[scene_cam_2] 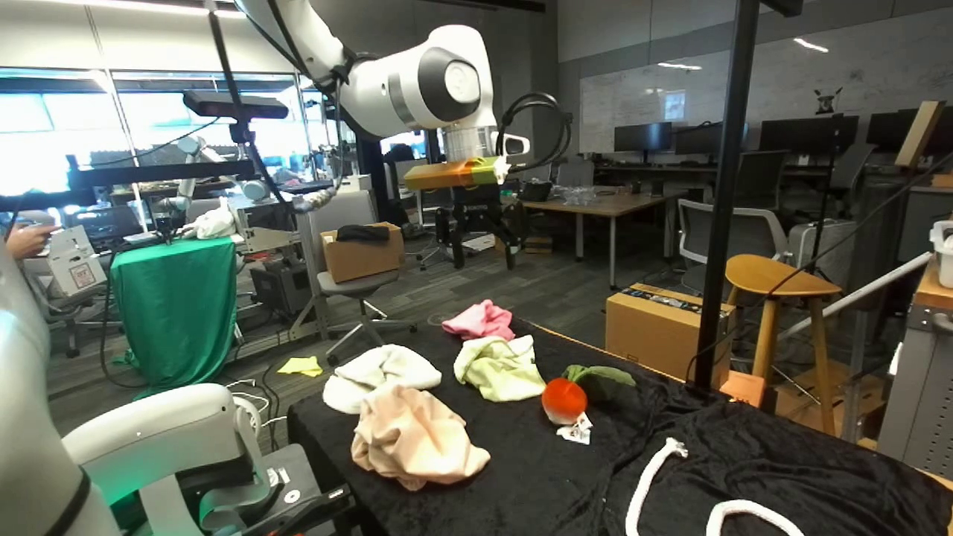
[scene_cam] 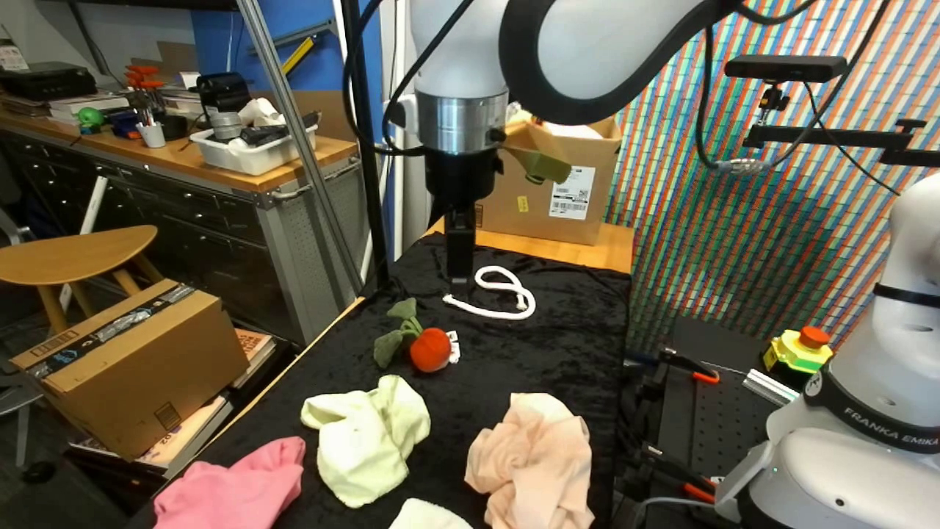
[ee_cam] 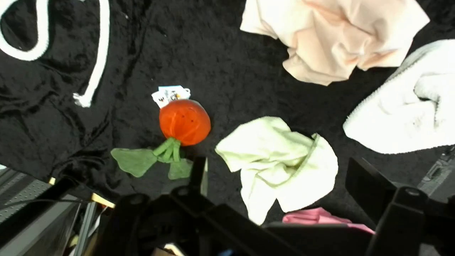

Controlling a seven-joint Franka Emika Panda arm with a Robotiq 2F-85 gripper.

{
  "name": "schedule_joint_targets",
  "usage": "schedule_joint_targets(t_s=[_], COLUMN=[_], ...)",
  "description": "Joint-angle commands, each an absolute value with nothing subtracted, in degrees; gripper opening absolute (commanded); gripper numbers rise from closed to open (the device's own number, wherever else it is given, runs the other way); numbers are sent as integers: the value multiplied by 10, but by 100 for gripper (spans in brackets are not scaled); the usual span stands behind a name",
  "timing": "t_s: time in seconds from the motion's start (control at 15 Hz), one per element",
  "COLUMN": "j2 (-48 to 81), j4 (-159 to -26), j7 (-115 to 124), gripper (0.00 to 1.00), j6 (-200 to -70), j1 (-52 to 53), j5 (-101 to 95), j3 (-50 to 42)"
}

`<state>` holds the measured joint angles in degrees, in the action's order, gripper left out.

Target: Pile the t-shirts, towels and radish on top of the white rope on the right

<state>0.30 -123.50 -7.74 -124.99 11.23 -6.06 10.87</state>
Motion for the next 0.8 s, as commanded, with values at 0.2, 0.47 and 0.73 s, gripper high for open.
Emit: schedule_joint_targets(t_s=[0.2, 0.47, 0.73], j2=[163, 248, 321], j4=[-1100, -1027, -951], j7=[-5, 37, 59], gripper=[100, 100, 100], j6=[-1315, -1327, -1313], j1=[154, 197, 236], j5=[-114, -149, -155], j3=[130, 123, 117])
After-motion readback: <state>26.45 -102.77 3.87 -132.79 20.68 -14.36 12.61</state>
